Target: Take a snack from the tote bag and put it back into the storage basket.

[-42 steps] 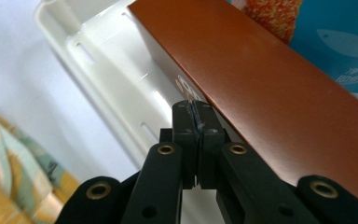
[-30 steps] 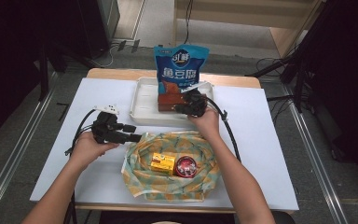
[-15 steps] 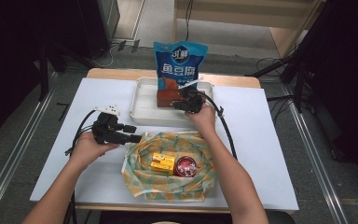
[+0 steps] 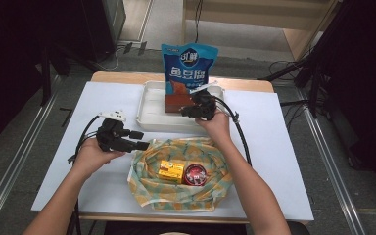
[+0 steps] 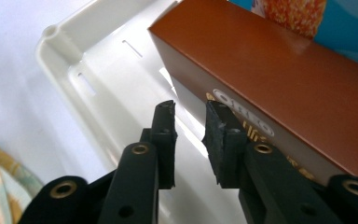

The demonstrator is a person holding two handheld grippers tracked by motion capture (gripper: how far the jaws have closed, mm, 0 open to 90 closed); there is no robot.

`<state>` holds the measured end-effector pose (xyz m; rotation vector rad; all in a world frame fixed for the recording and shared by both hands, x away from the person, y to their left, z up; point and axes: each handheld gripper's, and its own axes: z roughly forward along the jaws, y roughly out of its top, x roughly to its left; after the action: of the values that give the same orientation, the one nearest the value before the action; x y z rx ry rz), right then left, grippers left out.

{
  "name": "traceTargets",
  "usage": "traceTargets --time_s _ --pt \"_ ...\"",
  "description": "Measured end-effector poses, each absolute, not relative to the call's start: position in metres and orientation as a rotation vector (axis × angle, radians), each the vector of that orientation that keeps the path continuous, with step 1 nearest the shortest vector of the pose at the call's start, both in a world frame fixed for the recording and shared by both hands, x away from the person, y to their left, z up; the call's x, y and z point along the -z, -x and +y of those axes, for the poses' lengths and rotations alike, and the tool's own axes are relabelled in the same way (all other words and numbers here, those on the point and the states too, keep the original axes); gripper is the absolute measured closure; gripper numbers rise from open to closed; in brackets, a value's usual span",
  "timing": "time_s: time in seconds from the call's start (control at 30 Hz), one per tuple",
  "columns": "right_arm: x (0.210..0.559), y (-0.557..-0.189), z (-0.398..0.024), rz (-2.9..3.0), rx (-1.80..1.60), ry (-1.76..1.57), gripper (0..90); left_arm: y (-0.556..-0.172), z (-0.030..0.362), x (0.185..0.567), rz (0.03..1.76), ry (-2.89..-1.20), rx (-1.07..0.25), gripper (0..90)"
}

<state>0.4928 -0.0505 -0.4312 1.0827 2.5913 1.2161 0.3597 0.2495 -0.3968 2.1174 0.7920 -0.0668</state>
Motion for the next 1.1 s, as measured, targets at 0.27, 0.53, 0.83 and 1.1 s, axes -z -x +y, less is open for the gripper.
traceTargets --time_s 0.27,0.53,0.83,1.1 --pt "0.415 -0.474 -0.062 2.580 -1.284 -1.033 63.7 -0.357 0.246 0.394 0.790 -2.129 0.068 39.9" --pt "0.405 -0.449 -0.072 2.576 -1.280 -0.968 59.1 -0.354 0.243 0.391 0.771 -2.136 0.064 39.6" --pt "0.397 -0.430 -0.085 2.571 -1.339 -0.981 56.1 -0.351 0.242 0.389 0.753 -2.135 0.061 38.9" --pt "0.397 -0.414 -0.093 2.573 -1.338 -0.968 52.5 -0.349 0.240 0.386 0.746 -2.142 0.067 39.0"
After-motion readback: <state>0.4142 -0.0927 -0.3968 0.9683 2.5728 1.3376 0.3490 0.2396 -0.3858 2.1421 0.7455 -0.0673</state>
